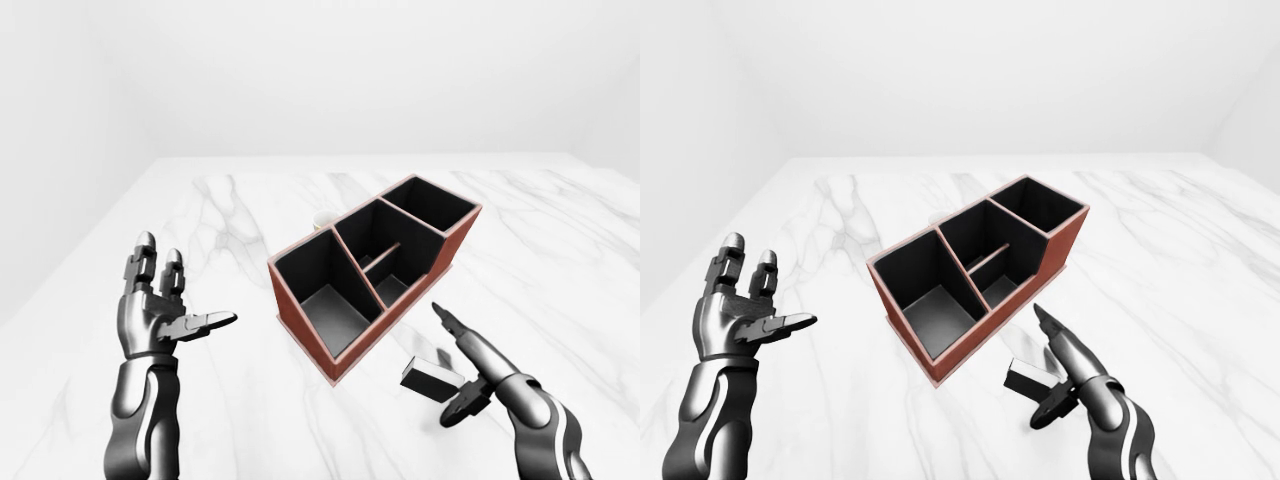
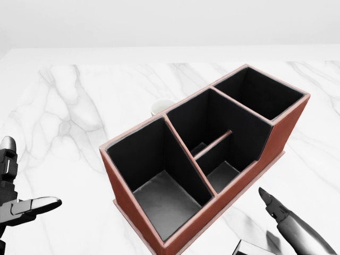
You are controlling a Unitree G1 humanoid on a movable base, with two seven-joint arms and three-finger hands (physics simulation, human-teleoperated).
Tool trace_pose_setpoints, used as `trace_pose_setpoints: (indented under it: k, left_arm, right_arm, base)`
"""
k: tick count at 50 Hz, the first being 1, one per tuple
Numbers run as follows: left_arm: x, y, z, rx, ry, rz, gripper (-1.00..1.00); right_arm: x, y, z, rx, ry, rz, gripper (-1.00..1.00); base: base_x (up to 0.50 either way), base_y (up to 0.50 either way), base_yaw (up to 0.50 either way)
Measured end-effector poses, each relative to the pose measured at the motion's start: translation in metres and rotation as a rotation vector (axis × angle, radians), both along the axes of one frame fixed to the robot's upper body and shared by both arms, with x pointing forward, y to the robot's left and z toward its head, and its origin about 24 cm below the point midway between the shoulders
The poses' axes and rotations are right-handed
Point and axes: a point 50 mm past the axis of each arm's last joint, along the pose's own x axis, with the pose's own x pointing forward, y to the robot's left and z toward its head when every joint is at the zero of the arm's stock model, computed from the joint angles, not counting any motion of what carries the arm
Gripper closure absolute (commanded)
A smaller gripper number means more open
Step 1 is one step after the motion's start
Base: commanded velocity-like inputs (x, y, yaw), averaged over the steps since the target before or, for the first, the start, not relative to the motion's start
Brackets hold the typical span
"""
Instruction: Pick up the book and place it in the left compartment of the caddy.
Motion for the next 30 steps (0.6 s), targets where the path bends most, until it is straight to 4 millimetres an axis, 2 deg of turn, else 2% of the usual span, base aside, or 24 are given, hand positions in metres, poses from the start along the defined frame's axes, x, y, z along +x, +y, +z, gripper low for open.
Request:
trace_pose_setpoints:
  k: [30]
  left_arm:
    - [-0.001,0.001,0.001,-0.002,-0.005,0.004,-1.0]
  right_arm:
    - [-0.001,-0.004,-0.031,0.049,0.091,-0.033,-1.0]
  base:
    - [0.0,0.0,0.0]
